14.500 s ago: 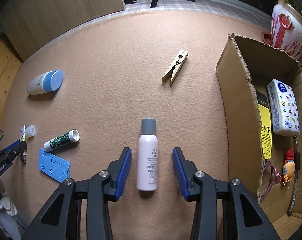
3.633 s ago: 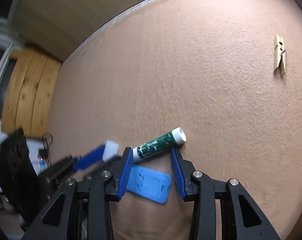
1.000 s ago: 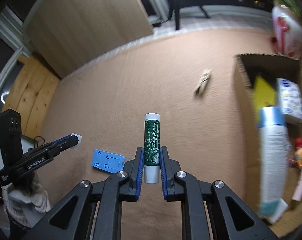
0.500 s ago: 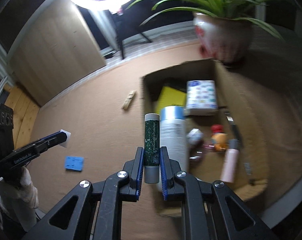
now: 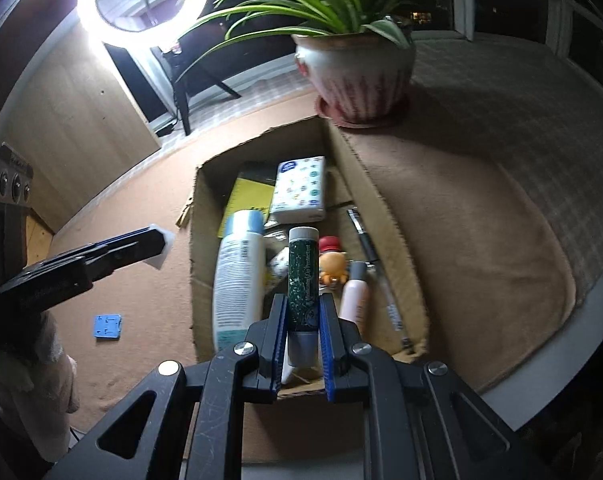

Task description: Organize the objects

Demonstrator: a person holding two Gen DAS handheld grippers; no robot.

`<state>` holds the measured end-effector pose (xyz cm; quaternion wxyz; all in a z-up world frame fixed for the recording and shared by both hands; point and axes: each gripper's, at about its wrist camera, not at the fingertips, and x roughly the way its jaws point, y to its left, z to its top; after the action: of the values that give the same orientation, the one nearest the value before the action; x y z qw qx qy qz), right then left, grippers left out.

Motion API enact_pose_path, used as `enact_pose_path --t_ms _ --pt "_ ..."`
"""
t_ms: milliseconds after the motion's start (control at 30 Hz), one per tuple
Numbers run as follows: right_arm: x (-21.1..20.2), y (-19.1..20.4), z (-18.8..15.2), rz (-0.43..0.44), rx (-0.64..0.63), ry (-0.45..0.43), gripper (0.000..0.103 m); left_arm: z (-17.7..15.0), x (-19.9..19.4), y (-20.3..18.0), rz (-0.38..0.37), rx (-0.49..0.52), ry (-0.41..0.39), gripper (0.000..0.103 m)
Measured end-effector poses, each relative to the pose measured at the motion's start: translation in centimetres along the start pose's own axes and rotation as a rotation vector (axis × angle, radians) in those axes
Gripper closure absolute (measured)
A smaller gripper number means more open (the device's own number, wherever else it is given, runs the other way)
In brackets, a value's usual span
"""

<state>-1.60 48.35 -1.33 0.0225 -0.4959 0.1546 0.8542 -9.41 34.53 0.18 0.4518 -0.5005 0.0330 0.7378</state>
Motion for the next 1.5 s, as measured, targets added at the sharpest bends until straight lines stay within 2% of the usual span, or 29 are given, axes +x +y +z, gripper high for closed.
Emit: enact_pose_path --t_ms 233,333,367,433,667,967,1300,1500 --pt "-0.4 -0.9 0.1 0.016 0.012 -0.012 0.089 0.6 3.4 -3.7 -0.022 0.061 0.05 0.092" --pt "-0.8 -1.3 0.3 0.035 0.014 -0.029 0.086 0.8 4.0 -4.4 -0.028 0.069 0.056 0.08" --pt "-0.9 -1.4 0.4 0.039 0.017 -0.031 0.079 0.8 4.1 -4.4 -0.031 0.064 0.061 0.066" --pt "-1.4 -1.8 0.5 0.054 0.029 -0.045 0.07 0.9 3.9 -4.4 -0.03 0.057 0.05 0.053" --pt "-1.4 -2.0 0.7 0.071 0.048 -0.045 0.068 0.8 3.1 -4.0 -0.013 0.057 0.033 0.053" --pt "-0.7 -0.4 0.3 0.094 0.028 -0.023 0.068 -0.8 1.5 -1.7 0.005 0.013 0.03 0.053" --pt "0.4 3.7 -0.2 0.134 -0.041 0.004 0.065 -3.0 -2.3 4.5 0.089 -0.093 0.008 0.053" --pt "1.3 6.6 -0.7 0.172 -0.083 0.027 0.064 -5.5 -5.0 9.0 0.146 -0.172 0.001 0.053"
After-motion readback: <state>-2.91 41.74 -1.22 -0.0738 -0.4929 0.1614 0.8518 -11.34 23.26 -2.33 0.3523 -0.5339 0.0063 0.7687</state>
